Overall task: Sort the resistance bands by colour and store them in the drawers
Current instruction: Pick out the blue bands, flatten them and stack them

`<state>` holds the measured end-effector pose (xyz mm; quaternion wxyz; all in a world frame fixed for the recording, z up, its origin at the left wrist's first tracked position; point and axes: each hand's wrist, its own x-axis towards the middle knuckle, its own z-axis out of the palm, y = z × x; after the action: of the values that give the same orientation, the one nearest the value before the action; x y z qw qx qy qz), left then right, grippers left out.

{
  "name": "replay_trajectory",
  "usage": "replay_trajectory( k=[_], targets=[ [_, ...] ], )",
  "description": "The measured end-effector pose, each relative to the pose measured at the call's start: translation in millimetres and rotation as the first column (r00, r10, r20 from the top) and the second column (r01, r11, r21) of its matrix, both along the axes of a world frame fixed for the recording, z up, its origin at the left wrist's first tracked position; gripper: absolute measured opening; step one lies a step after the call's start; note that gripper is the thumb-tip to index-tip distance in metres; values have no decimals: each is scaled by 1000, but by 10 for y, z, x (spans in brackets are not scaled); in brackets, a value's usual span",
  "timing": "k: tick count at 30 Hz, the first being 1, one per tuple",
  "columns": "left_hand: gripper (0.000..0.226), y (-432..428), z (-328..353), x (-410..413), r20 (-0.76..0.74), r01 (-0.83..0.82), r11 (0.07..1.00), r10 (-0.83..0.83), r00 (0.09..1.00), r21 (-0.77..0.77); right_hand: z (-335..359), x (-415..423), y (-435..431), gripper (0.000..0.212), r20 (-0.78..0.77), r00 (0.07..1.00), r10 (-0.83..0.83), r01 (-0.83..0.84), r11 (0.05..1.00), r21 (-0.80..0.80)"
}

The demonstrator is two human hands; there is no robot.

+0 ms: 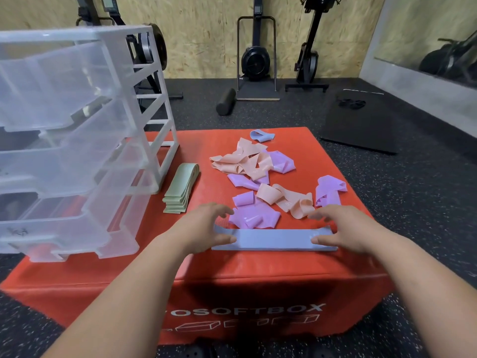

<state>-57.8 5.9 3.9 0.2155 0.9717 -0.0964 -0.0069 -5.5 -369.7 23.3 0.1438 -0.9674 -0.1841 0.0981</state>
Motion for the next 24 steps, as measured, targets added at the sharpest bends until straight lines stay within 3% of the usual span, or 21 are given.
replay_trajectory(
  k=[9,14,24],
  targets=[
    [71,-149,69,363,136,-101,981,124,983,-166,129,436,520,57,109,993,-38,13,974,225],
    [65,-217,-44,705,159,-125,982,147,976,-142,131,1226,850,66,148,989,21,-33,996,78],
    [79,-147,-340,1275,107,-101,974,124,986,-200,-4,2885,1438,73,64,997,45,-35,986,-162]
  ],
)
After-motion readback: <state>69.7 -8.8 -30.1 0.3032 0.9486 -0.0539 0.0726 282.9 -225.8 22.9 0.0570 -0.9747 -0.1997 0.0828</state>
